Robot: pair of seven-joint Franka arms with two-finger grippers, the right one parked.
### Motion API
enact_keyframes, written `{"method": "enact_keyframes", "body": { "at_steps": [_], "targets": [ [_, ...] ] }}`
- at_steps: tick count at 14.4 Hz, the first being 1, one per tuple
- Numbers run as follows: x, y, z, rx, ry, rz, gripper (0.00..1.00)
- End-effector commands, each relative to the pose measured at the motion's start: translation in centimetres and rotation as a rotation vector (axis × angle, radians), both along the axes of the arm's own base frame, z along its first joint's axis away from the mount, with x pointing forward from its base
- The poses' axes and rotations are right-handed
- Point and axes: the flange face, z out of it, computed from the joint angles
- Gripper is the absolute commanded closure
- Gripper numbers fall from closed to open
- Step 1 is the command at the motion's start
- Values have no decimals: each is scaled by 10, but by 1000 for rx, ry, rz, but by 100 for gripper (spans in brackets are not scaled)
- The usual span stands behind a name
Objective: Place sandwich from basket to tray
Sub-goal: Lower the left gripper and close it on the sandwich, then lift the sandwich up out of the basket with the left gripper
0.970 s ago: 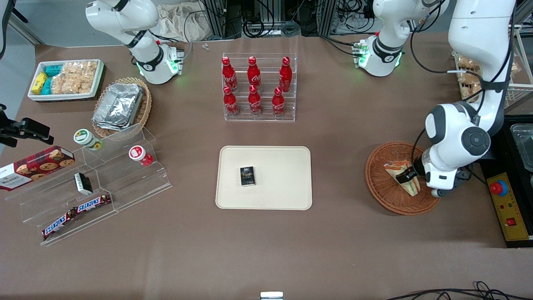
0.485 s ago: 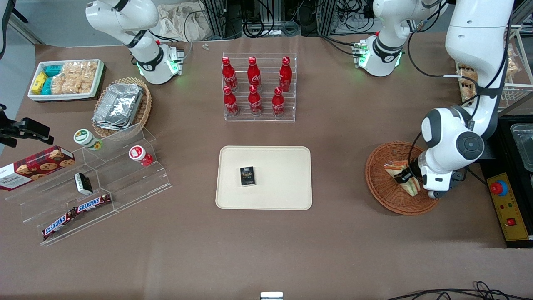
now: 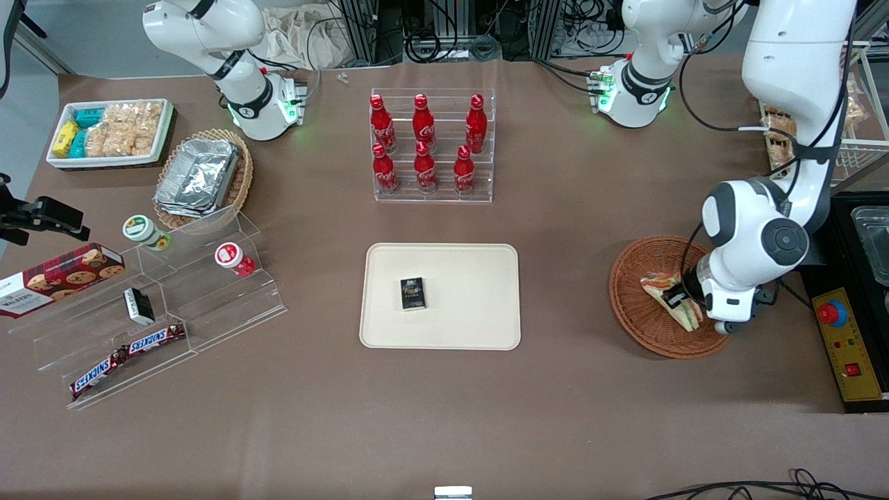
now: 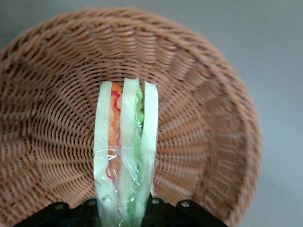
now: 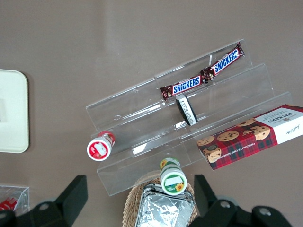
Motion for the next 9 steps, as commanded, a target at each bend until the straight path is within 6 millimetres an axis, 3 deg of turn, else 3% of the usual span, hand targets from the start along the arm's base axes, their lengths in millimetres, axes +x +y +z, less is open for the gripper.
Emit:
{"method": "enact_keyframes", "body": {
  "at_steps": [1,3,5,7,9],
  "targets": [
    [-10,-24,76,-16,32,-139,100],
    [-9,-56,109,-26,68,-235,100],
    [-12,-105,132,-35,96,-327,100],
    [-21,-158,138,-50,86,-415,100],
    [-36,-208,128,-39,85,-518,100]
  ]
}}
